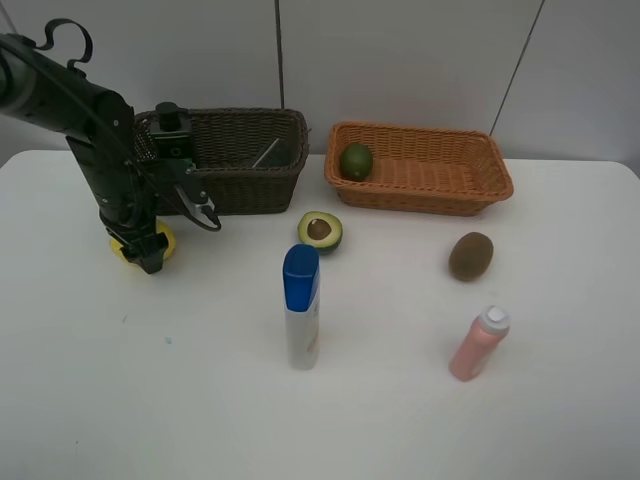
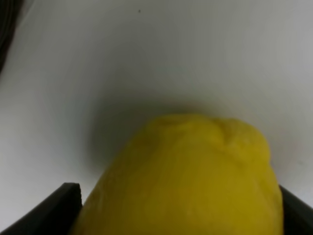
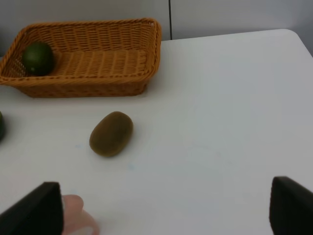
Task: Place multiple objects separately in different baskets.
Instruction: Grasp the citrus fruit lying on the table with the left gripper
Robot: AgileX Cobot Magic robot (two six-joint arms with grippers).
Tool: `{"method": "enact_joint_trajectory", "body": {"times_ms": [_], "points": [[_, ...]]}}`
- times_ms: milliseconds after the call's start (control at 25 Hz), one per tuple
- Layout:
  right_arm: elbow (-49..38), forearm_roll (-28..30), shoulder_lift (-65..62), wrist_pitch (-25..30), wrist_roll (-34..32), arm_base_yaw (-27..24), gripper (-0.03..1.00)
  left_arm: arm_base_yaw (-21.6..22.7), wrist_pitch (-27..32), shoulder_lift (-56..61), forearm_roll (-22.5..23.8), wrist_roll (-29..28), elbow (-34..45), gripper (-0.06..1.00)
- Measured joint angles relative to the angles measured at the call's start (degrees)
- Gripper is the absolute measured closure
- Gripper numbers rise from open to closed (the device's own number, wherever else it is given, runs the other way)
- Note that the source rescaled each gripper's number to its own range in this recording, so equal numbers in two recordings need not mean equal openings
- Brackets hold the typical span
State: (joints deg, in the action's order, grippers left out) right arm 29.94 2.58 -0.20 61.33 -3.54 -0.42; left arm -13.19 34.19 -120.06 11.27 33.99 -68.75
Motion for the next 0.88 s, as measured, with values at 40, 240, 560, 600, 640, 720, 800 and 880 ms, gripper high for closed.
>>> {"method": "enact_joint_trajectory", "body": {"times_ms": [40, 240, 560, 600, 640, 720, 800, 880], "points": [[0.0, 0.0, 0.0, 0.0, 0.0, 0.0, -0.03, 0.0, 0.6, 0.0, -0.5, 0.0, -0.1, 0.14], [0.0, 0.0, 0.0, 0.0, 0.0, 0.0, -0.03, 0.1, 1.5, -0.1, -2.9, -0.7, -0.2, 0.14], [0.0, 0.0, 0.0, 0.0, 0.0, 0.0, -0.03, 0.1, 3.4, 0.0, -8.8, -1.6, -0.4, 0.15], [0.0, 0.0, 0.0, 0.0, 0.0, 0.0, -0.03, 0.1, 3.9, 0.1, -9.7, -1.7, -0.4, 0.15], [0.0, 0.0, 0.0, 0.0, 0.0, 0.0, -0.03, 0.1, 4.4, 0.3, -11.3, -1.8, -0.4, 0.15], [0.0, 0.0, 0.0, 0.0, 0.0, 0.0, -0.03, 0.1, 6.7, 1.0, -14.3, -1.9, -0.7, 0.15], [0.0, 0.0, 0.0, 0.0, 0.0, 0.0, -0.03, 0.0, 8.6, 2.7, -17.4, -2.0, -2.0, 0.15], [0.0, 0.0, 0.0, 0.0, 0.0, 0.0, -0.03, 0.0, 8.9, 5.4, -20.8, -2.0, -4.7, 0.15]]}}
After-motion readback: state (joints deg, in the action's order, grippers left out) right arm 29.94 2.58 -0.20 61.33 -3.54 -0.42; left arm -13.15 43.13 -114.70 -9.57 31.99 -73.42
